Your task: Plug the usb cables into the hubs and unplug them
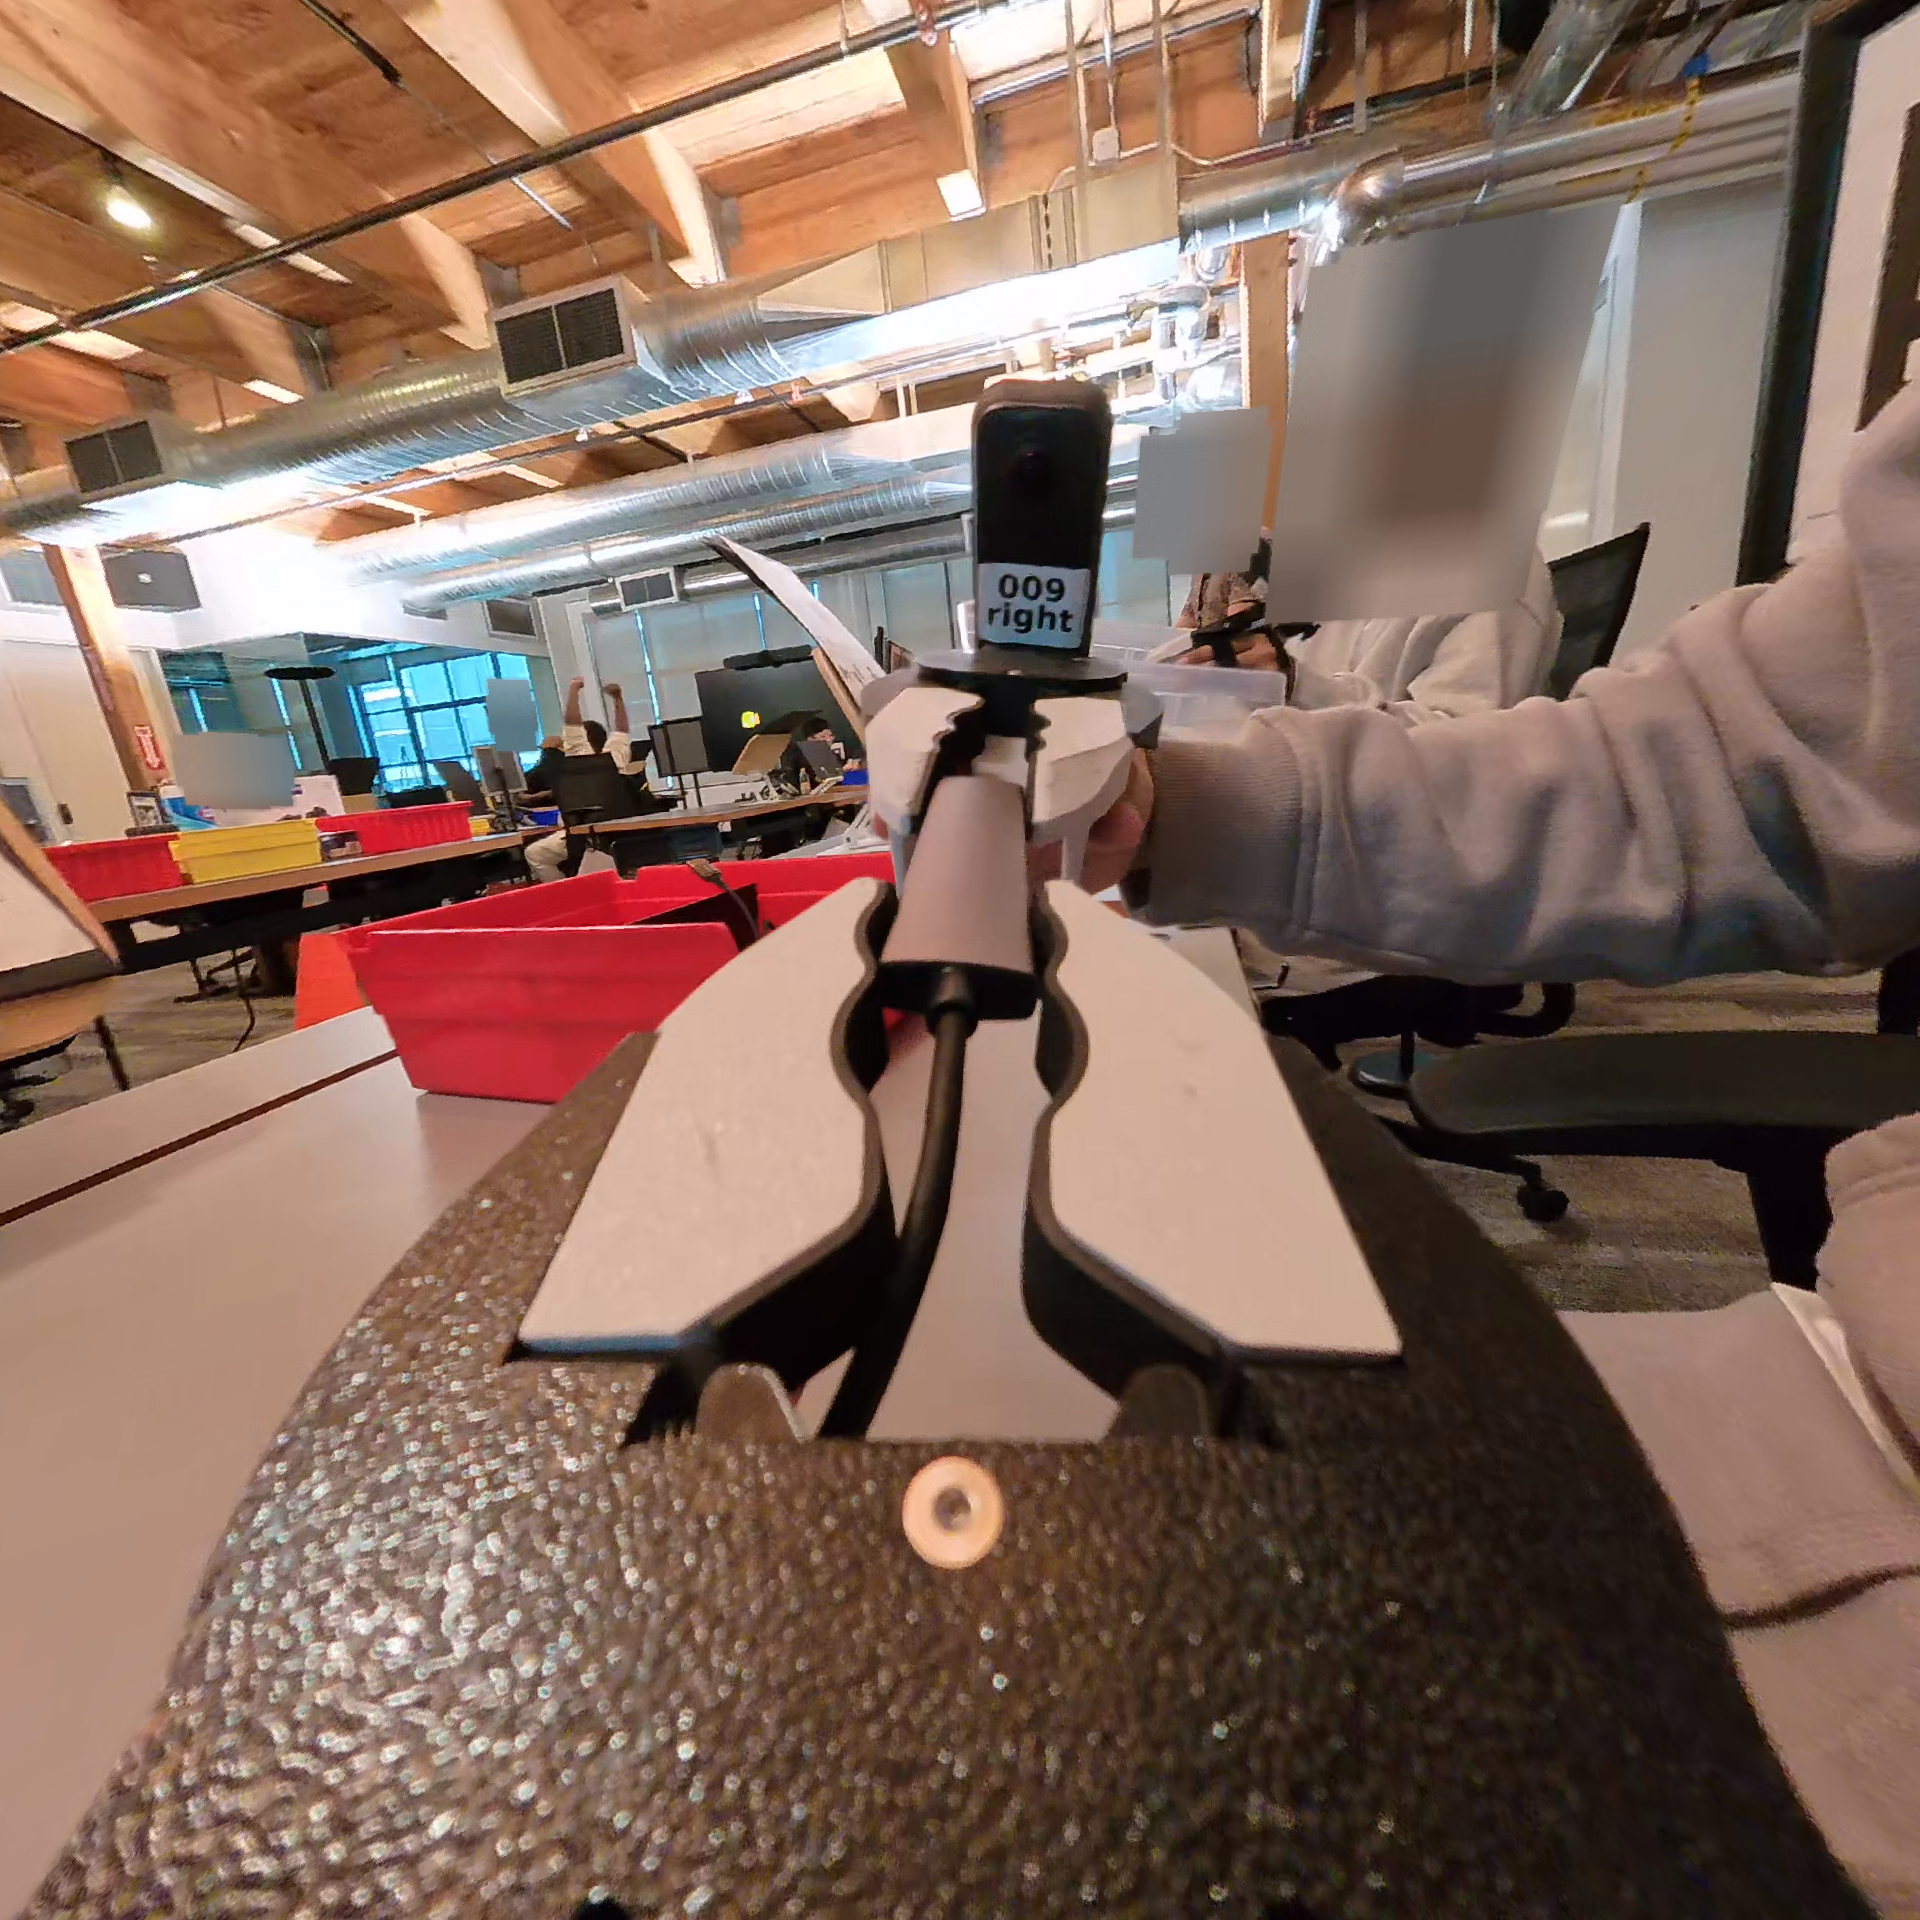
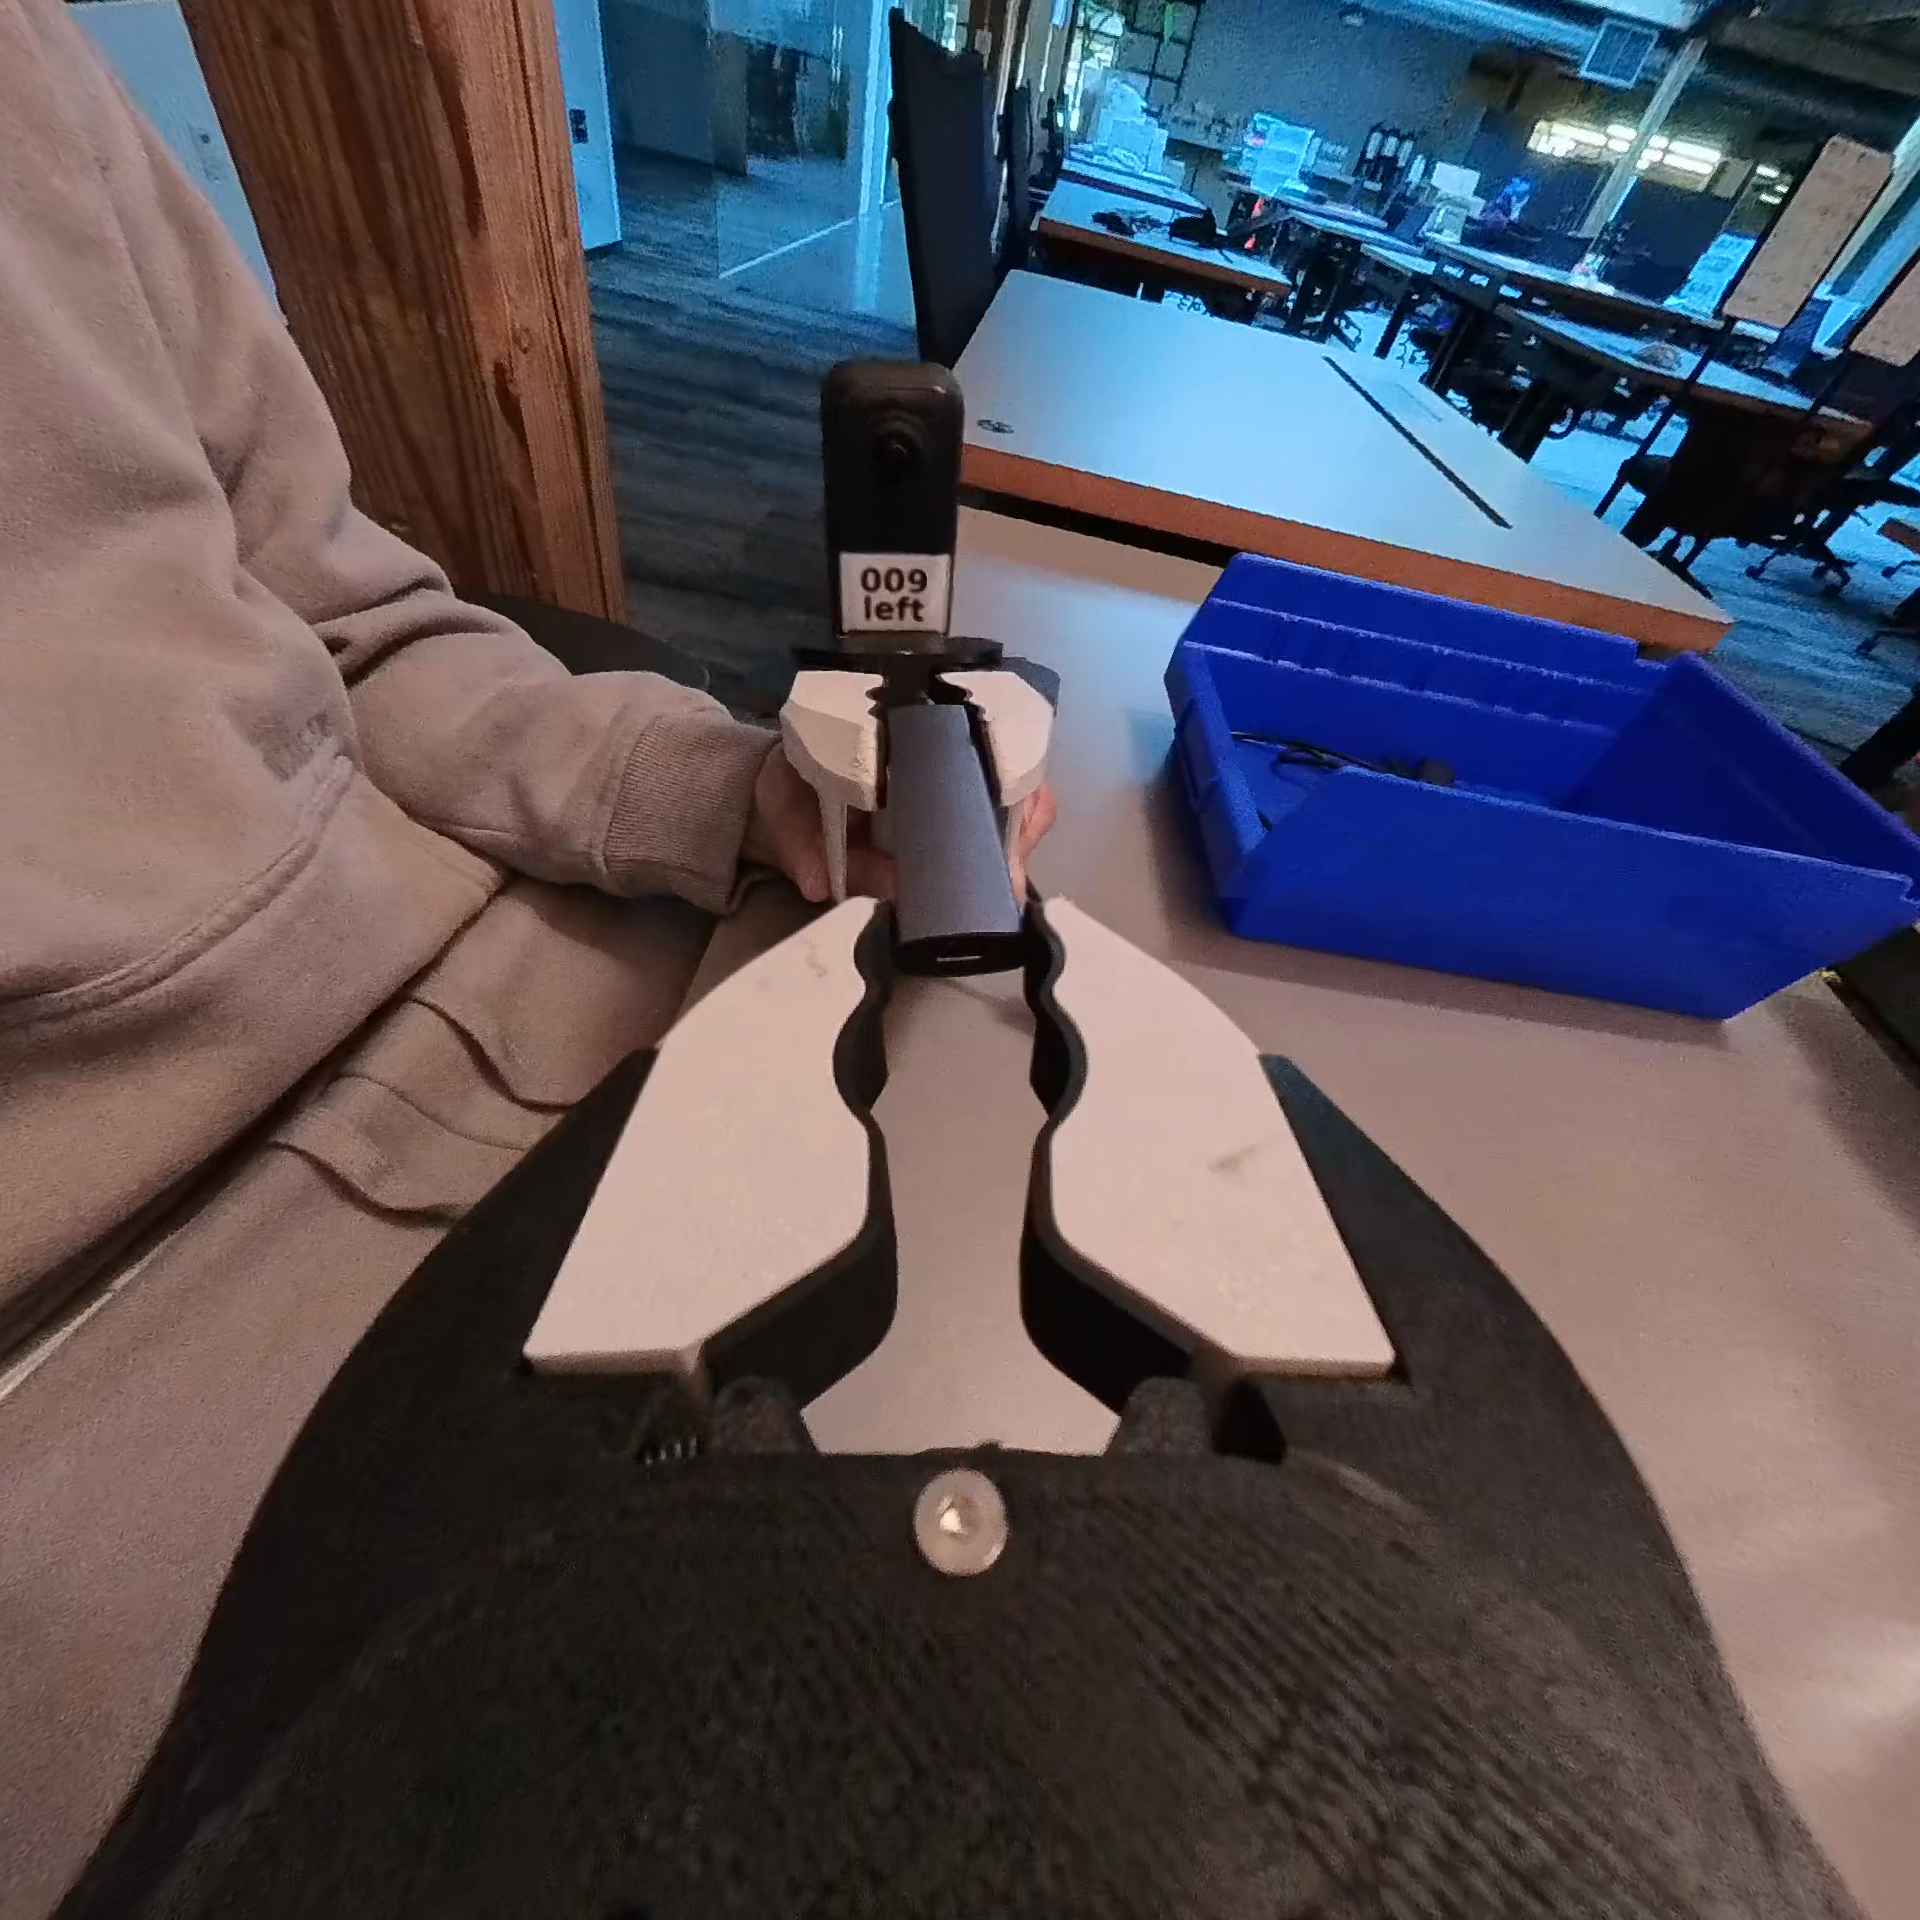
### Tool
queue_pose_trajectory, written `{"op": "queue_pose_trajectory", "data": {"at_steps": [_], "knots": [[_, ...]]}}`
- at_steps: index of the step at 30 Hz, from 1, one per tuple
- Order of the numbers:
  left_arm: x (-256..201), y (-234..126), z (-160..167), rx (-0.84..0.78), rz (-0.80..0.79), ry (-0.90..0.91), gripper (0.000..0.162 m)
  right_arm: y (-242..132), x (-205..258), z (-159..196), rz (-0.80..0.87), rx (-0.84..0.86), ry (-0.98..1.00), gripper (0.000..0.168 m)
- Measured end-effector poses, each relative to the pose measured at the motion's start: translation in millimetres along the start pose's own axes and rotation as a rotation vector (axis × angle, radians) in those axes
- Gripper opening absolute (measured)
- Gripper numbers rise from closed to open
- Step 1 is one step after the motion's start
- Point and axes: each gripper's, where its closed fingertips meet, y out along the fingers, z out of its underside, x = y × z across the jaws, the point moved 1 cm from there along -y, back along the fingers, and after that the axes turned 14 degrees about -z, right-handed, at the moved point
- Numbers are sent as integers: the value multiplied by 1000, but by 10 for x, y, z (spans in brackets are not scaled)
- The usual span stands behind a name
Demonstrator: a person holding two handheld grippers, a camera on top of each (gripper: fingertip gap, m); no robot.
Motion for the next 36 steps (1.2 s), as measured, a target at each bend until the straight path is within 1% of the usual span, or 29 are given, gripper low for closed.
{"op": "queue_pose_trajectory", "data": {"at_steps": [3, 4, 5, 6, 7, 9, 10, 14, 15, 17, 19, 22, 25, 26, 28, 30, 32, 34, 36], "knots": [[20, 3, -16, -16, -19, -10, 25, 11, -19, -8, 10, 25, 37, 24], [60, 12, -30, -37, -60, -4, 28, -3, -24, -42, 16, 22, 41, 24], [141, 18, -55, -68, -145, 23, 43, -36, -36, -83, 26, 16, 39, 24], [227, 5, -95, -105, -237, 63, 67, -97, -66, -135, 46, 9, 35, 24], [303, -15, -131, -132, -320, 106, 86, -194, -128, -211, 95, 1, 13, 24], [388, -31, -132, -123, -419, 196, 95, -444, -264, -365, 197, -13, -6, 24], [415, -33, -127, -113, -453, 222, 100, -609, -363, -444, 277, -20, -21, 24], [466, -53, -143, -126, -502, 218, 94, -1423, -751, -789, 607, -53, -43, 24], [472, -60, -144, -128, -499, 207, 89, -1639, -829, -868, 687, -52, -63, 24], [494, -74, -154, -140, -502, 181, 87, -2005, -967, -986, 799, -53, -55, 24], [493, -77, -156, -143, -494, 168, 81, -2312, -1064, -1117, 874, -102, -70, 23], [489, -65, -134, -128, -491, 176, 78, -2631, -1178, -1232, 931, -213, -59, 23], [469, -44, -104, -110, -481, 191, 77, -2816, -1265, -1325, 967, -282, -64, 23], [464, -43, -100, -109, -480, 195, 76, -2831, -1282, -1375, 955, -299, -69, 23], [463, -39, -93, -105, -479, 196, 75, -2882, -1365, -1419, 972, -296, -53, 23], [468, -37, -90, -103, -480, 194, 75, -2881, -1428, -1477, 950, -307, -50, 23], [475, -39, -86, -100, -485, 197, 74, -2842, -1428, -1645, 917, -361, -67, 23], [475, -41, -93, -105, -486, 197, 74, -2795, -1469, -1736, 928, -290, -101, 23], [472, -35, -90, -104, -479, 191, 73, -2781, -1588, -1686, 941, -177, -105, 23]]}}
